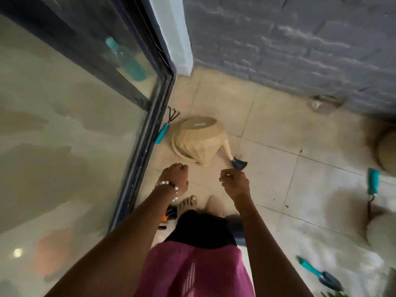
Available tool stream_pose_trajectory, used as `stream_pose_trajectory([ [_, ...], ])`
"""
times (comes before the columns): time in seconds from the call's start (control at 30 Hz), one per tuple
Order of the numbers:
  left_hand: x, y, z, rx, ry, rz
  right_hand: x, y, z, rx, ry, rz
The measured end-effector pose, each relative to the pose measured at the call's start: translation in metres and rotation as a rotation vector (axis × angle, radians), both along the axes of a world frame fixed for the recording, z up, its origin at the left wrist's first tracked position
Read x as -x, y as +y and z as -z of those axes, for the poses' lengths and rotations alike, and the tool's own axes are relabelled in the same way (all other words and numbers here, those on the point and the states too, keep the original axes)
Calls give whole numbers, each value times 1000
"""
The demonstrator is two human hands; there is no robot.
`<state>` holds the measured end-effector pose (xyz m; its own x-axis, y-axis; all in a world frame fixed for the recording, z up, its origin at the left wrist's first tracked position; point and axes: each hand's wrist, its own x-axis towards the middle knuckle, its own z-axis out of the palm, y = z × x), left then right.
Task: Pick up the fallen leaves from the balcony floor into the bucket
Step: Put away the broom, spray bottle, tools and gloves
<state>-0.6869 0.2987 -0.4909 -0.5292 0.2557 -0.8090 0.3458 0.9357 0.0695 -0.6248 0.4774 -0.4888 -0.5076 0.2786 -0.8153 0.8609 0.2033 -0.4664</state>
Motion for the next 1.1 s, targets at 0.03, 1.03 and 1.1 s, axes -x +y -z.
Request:
stream_pose_trajectory([
  [0.03,5,-1,27,6,2,19,3,-2,27,28,-23,-1],
  [1.03,34,4,147,-82,155,277,33,-10,159,176,-153,62],
  [1.1,44,12,107,-97,125,267,33,-5,116,152,-129,68],
])
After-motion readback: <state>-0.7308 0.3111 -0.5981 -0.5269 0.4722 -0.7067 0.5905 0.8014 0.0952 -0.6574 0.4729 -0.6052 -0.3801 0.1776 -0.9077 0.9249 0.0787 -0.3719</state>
